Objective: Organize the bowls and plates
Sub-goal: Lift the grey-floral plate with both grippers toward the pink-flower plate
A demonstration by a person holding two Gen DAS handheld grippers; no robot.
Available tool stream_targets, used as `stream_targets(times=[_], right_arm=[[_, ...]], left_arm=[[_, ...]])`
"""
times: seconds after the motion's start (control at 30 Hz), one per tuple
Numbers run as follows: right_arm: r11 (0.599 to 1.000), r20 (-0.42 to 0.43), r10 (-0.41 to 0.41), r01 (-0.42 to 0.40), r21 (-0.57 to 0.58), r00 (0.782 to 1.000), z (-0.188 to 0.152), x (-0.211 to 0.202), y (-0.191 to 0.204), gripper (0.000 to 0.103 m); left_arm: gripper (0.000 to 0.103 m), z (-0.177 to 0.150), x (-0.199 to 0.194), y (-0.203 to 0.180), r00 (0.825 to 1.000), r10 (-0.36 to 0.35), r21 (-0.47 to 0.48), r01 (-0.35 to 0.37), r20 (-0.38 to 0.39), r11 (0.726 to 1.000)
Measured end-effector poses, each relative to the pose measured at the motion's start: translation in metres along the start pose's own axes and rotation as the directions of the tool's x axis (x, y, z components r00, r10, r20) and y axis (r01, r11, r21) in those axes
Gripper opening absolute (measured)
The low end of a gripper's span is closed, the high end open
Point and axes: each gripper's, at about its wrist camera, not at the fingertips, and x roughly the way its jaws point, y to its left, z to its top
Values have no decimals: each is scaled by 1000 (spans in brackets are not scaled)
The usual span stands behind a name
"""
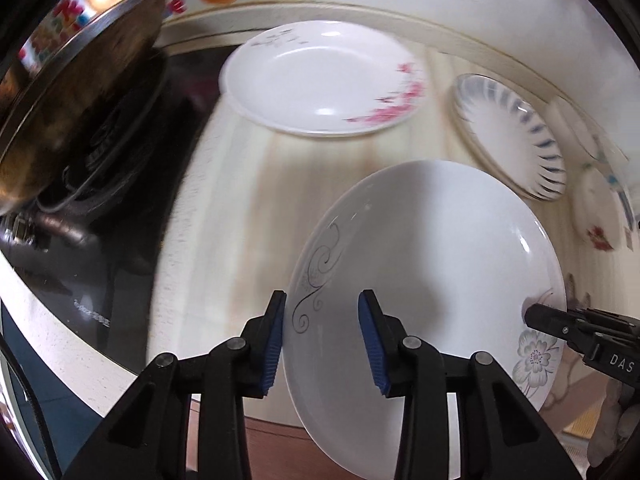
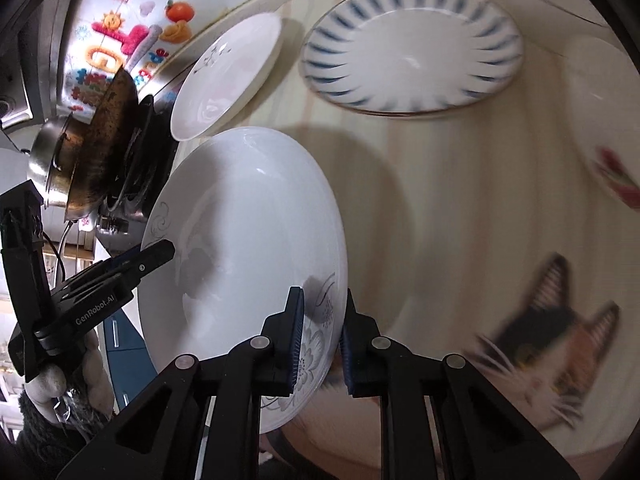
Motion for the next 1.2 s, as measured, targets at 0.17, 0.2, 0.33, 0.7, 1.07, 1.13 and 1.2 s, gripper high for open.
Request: stream_targets(times=[0.17, 0.2, 0.33, 0.7, 1.07, 1.13, 1.2], right_arm=[[998, 33, -33, 30, 64, 999, -25, -35, -41, 18], [996, 39, -40, 37, 77, 998, -29, -39, -48, 18], [986, 59, -76, 66, 151, 995, -46, -56, -90, 18], [968, 73, -110, 90, 235, 991, -65, -63, -151, 18], [973, 59, -89, 74, 220, 994, -63, -62, -158, 18], [971, 60, -85, 69, 228, 995, -62, -61, -157, 18], [969, 48, -76, 63, 240, 996, -61, -61, -158, 19]], left_arm=[[34, -16, -1, -43, 998, -59, 61, 59, -8, 996], [34, -15, 1, -50, 998, -68, 72, 69, -13, 995], [34, -19, 17, -87, 994, -98, 112, 103, -44, 988], [34, -15, 43, -155, 996, -65, 243, 77, -59, 967], [34, -20, 40, -178, 998, -17, 237, 30, -56, 971], [34, -20, 41, -184, 998, -12, 244, 25, -54, 970], [34, -21, 41, -191, 998, -12, 250, 26, -58, 968]])
